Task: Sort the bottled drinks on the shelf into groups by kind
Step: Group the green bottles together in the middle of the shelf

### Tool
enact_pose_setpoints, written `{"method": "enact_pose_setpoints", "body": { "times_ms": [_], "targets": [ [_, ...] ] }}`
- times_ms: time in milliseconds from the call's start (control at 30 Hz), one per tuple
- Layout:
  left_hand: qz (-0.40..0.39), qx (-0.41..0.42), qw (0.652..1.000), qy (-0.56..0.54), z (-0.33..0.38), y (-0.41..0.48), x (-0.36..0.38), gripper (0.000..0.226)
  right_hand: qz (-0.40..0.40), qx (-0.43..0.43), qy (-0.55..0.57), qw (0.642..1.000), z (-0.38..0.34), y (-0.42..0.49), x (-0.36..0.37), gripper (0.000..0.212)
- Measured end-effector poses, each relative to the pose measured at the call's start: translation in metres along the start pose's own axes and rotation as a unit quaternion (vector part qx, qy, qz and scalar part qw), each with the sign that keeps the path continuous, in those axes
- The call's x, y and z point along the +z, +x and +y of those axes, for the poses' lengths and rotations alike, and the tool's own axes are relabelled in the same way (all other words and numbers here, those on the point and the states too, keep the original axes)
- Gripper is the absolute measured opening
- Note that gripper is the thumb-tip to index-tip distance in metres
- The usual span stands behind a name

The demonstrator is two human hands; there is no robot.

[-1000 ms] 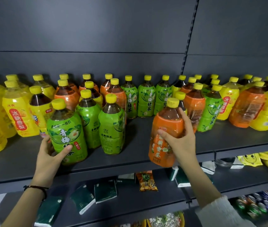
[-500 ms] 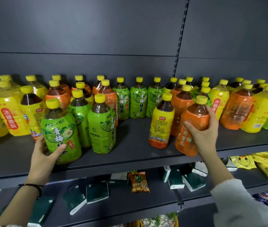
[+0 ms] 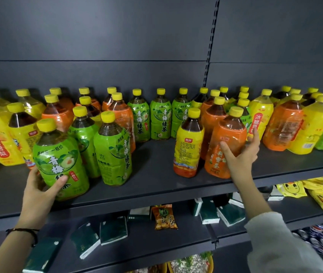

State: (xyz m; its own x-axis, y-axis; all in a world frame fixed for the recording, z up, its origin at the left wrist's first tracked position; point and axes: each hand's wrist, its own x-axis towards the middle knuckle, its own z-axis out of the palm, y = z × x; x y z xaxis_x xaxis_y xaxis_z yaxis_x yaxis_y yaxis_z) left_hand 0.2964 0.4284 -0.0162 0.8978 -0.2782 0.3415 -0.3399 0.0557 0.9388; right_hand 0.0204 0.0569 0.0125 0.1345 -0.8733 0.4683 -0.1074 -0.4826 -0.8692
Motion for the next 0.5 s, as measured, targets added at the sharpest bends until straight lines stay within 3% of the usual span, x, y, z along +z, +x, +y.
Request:
{"method": "enact_pose_setpoints", "body": {
  "times_ms": [100, 200, 400, 500],
  "targets": [
    [-0.005, 0.000, 1.000, 0.000, 0.003, 0.000, -0.001, 0.046, 0.031, 0.011, 0.012, 0.999, 0.003, -0.023, 0.010, 0.114],
    [0.000, 0.002, 1.000, 0.000, 0.006, -0.001, 0.002, 0.045, 0.018, 0.010, -0.002, 1.000, 0.008, -0.020, 0.008, 0.093],
    [-0.007, 0.002, 1.000, 0.006, 0.003, -0.001, 0.000, 0.042, -0.074, 0.031, 0.009, 0.997, 0.021, -0.004, -0.015, 0.088],
    [-0.008, -0.004, 1.000, 0.001, 0.003, -0.001, -0.001, 0.044, 0.012, 0.020, -0.025, 0.999, 0.009, -0.022, -0.004, 0.087]
  ]
}}
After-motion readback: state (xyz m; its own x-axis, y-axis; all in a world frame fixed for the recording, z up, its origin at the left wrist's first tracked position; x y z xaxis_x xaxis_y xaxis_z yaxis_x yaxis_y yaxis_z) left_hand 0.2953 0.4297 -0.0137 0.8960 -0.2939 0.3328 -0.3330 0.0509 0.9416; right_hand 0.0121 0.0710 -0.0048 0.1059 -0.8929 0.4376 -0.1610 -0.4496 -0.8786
